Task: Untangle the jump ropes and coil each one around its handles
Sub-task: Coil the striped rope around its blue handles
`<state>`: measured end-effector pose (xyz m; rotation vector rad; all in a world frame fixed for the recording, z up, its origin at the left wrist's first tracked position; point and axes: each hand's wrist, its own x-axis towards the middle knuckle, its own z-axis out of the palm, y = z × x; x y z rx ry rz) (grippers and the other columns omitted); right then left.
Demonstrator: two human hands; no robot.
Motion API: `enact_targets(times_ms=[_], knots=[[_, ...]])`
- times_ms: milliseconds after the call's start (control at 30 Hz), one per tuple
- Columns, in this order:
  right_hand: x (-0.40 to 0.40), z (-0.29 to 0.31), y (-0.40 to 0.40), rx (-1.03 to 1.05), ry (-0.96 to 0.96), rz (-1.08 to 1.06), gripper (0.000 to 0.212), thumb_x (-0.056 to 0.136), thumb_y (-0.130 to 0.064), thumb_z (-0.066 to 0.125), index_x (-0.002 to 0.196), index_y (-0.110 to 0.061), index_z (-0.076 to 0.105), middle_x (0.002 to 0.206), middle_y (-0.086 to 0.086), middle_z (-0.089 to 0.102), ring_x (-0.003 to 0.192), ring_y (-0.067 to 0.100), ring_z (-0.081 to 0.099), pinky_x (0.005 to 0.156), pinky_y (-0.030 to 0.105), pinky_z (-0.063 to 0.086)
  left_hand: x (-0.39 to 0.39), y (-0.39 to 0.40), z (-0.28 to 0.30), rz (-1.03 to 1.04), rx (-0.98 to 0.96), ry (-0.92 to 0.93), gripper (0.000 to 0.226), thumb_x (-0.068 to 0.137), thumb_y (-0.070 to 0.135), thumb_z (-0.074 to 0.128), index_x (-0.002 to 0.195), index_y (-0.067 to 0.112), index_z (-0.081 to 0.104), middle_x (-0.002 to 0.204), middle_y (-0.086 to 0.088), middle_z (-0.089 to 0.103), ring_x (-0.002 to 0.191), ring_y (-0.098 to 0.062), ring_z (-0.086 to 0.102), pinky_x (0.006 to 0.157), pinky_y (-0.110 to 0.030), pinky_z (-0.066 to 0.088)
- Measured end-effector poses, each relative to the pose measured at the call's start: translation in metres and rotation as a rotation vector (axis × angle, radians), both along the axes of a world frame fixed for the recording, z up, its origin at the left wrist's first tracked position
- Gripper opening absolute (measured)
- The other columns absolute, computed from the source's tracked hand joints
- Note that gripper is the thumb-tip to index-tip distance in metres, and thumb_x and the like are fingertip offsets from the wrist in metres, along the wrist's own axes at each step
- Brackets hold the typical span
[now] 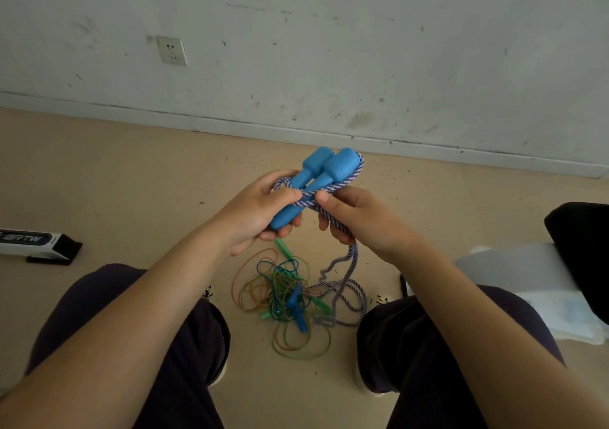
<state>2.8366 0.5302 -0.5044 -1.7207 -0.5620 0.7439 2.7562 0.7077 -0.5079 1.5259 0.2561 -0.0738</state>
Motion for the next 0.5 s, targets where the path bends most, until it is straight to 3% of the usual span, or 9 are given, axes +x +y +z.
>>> enact_targets(times_ms=[100,200,367,500], knots=[[-0.0037,-0.001,0.0025,-0.01,0.021,0.026,0.038,0.101,-0.039,0.046,0.102,-0.007,0.066,0.071,0.01,0.056,0.047,0.013,0.038,0.045,0.024,0.03,-0.0022,-0.0011,0.0018,0.037,-0.012,-0.022,0.03,0.095,0.032,0.061,0.124,0.028,0.055,0.065,-0.008,0.061,0.049,-0.018,0.048,0.037,-0.019,0.027],[-0.0046,0.0008,0.0047,-0.028,0.019,0.028,0.043,0.101,-0.042,0.044,0.103,-0.007,0.069,0.067,0.01,0.051,0.046,0.012,0.036,0.044,0.021,0.029,-0.0029,-0.0021,0.0034,0.078,-0.03,-0.023,0.042,0.081,0.048,0.065,0.117,0.028,0.058,0.064,-0.007,0.061,0.048,-0.016,0.048,0.036,-0.018,0.027],[-0.007,0.0015,0.0076,-0.043,0.037,0.021,0.053,0.101,-0.052,0.038,0.098,-0.008,0.067,0.067,0.008,0.052,0.048,0.014,0.038,0.045,0.025,0.03,-0.0019,-0.0033,0.0031,0.115,0.055,-0.003,0.026,0.091,0.032,0.068,0.112,0.019,0.059,0.066,-0.004,0.063,0.05,-0.014,0.049,0.04,-0.02,0.032],[-0.0066,0.0005,0.0078,0.015,0.055,-0.021,0.039,0.101,-0.049,0.041,0.093,-0.014,0.057,0.066,0.006,0.053,0.047,0.014,0.037,0.045,0.025,0.028,-0.0028,-0.0037,0.0061,0.07,0.07,-0.008,0.021,0.09,0.034,0.069,0.098,0.019,0.057,0.066,-0.003,0.063,0.05,-0.013,0.048,0.04,-0.018,0.033]])
